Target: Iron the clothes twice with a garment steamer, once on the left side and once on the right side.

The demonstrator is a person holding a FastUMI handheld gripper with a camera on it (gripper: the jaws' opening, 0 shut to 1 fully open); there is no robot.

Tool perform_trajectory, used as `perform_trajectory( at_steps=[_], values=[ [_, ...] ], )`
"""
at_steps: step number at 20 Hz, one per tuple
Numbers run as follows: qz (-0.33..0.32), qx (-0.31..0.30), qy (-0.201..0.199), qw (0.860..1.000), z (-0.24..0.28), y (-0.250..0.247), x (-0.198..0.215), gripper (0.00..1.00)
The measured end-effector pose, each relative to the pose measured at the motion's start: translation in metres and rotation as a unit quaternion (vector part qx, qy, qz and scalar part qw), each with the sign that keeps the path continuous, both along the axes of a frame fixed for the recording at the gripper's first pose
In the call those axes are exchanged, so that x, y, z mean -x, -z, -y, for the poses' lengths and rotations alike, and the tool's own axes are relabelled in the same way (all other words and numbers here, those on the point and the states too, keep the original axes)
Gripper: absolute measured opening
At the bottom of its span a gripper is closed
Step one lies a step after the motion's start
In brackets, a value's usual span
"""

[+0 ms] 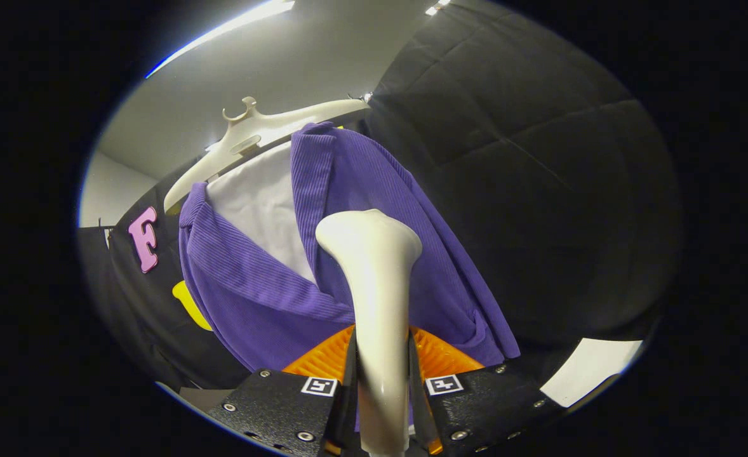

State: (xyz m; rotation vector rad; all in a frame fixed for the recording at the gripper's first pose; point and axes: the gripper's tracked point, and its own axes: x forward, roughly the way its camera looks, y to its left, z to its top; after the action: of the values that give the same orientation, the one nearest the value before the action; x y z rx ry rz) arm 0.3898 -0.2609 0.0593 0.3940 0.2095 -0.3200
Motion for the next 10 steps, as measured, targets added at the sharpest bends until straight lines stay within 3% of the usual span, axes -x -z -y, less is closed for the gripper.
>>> perform_trajectory(
  at_steps=[10],
  values=[
    [-0.061, -0.017, 0.007, 0.998, 0.01, 0.059, 0.038, 0.36]
  ],
)
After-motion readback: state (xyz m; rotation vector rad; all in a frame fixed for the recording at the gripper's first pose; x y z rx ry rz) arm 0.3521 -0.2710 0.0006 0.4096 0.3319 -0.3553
